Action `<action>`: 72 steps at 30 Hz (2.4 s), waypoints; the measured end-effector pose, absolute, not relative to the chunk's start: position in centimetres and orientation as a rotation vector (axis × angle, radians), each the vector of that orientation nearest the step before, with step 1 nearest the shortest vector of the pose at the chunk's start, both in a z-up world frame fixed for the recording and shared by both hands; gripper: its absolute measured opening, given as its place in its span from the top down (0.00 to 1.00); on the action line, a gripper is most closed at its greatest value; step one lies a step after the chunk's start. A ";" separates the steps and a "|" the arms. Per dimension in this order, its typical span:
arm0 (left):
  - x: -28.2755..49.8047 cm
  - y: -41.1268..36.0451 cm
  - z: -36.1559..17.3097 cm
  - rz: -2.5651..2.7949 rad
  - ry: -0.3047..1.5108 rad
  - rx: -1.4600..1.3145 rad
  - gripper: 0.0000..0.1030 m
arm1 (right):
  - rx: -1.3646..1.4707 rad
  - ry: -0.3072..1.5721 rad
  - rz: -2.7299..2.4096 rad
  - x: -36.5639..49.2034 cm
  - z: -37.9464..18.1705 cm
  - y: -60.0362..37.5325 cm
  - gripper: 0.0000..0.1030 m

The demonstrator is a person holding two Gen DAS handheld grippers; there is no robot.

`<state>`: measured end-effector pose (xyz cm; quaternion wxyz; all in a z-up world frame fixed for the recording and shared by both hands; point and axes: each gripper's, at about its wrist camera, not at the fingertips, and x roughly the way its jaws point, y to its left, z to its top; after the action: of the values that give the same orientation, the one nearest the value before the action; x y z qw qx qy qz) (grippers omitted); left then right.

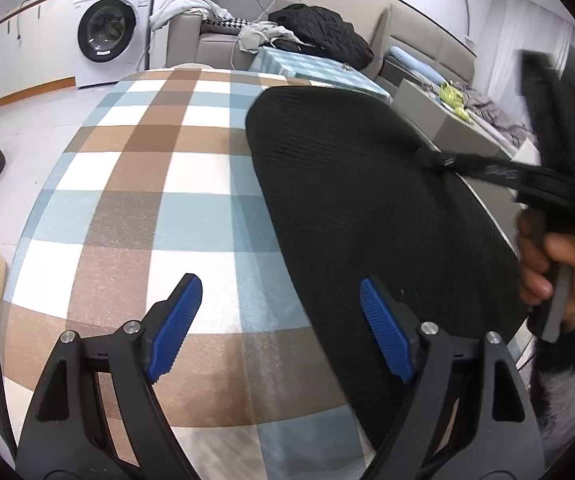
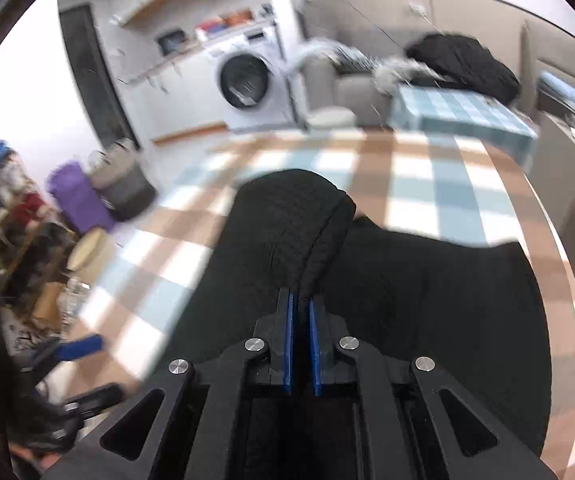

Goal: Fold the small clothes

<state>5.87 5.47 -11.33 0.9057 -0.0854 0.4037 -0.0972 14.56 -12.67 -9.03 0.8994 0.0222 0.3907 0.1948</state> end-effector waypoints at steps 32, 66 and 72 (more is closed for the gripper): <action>0.5 4.5 -14.7 -0.321 0.925 -0.128 0.21 | 0.073 0.847 0.824 -0.2 -14.0 -16.8 0.91; 4.4 1.9 -10.8 -0.381 0.794 -0.134 0.21 | 0.250 0.910 0.680 5.8 -14.2 -16.3 0.58; 6.5 1.9 -11.5 -0.370 0.845 -0.108 0.21 | 0.199 0.988 0.621 9.8 -15.6 -13.8 0.88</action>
<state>6.48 1.90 -11.45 0.8941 -0.0520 0.4076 -0.1784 9.83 -13.82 -15.56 0.8299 0.0937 0.4657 0.2927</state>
